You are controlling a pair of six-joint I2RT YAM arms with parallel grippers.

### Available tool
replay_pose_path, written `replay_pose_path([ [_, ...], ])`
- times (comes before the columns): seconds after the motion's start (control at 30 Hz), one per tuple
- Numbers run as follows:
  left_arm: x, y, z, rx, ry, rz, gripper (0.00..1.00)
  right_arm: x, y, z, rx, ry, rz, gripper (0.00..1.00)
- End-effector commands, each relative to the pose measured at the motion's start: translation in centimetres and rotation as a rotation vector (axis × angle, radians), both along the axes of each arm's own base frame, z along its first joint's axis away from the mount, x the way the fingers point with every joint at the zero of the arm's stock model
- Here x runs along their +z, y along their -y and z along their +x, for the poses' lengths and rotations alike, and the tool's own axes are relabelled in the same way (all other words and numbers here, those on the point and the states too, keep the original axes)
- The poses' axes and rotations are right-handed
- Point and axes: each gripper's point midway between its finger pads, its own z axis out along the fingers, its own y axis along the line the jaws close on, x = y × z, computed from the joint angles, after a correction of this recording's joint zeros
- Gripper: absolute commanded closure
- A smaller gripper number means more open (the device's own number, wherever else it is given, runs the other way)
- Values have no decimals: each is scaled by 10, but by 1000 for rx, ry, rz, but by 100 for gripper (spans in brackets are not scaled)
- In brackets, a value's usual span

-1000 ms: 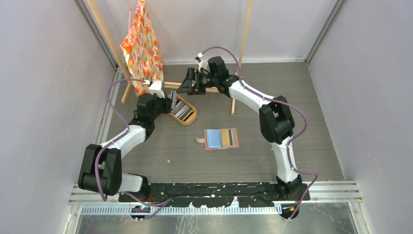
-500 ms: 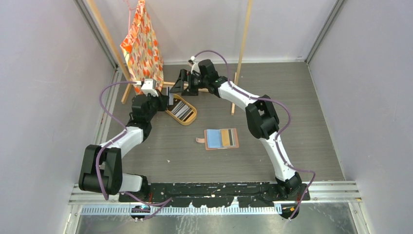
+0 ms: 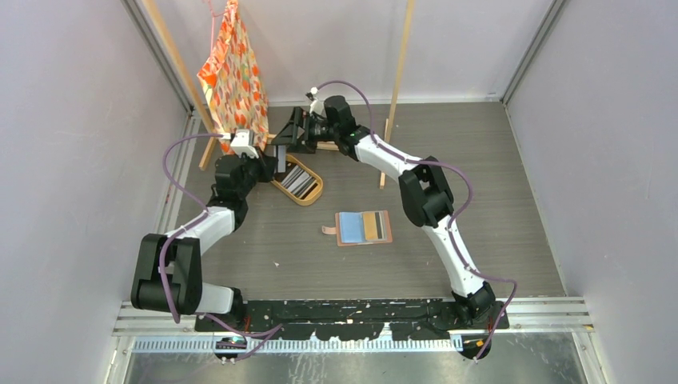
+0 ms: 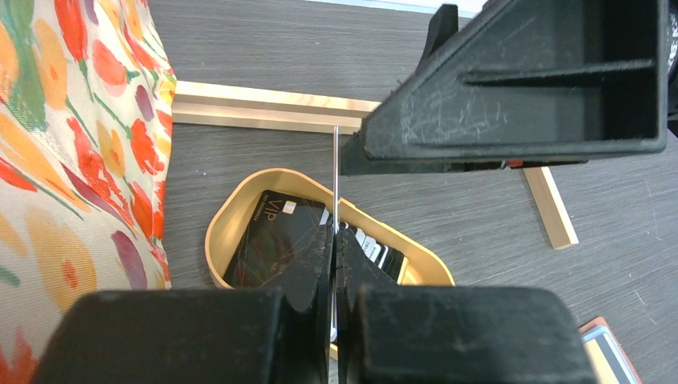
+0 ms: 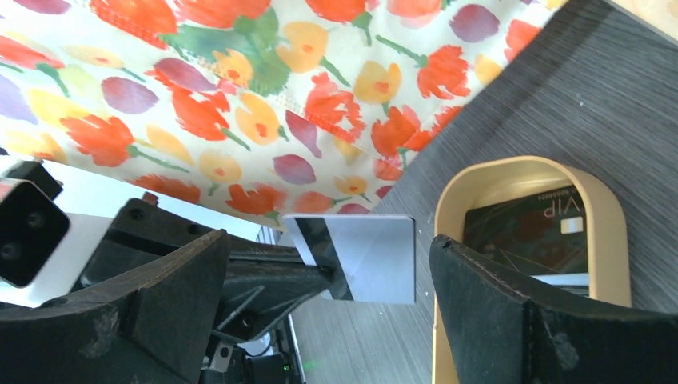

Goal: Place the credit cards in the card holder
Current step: Place the credit card in the storage box.

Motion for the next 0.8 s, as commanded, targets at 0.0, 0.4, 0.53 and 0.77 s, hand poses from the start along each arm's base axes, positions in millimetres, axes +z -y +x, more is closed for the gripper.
replay_pose_path([
  [0.0, 21, 1, 7, -15, 74, -21, 100, 34, -13, -2, 22, 69, 63, 2],
  [0.4, 23, -6, 7, -36, 92, -100, 100, 25, -19, -2, 43, 48, 92, 20],
  [0.53, 23, -6, 8, -59, 94, -117, 100, 33, -21, -5, 66, 51, 138, 22],
  [0.77, 23, -4, 10, -84, 92, -131, 100, 38, -23, 0, 54, 56, 163, 20],
])
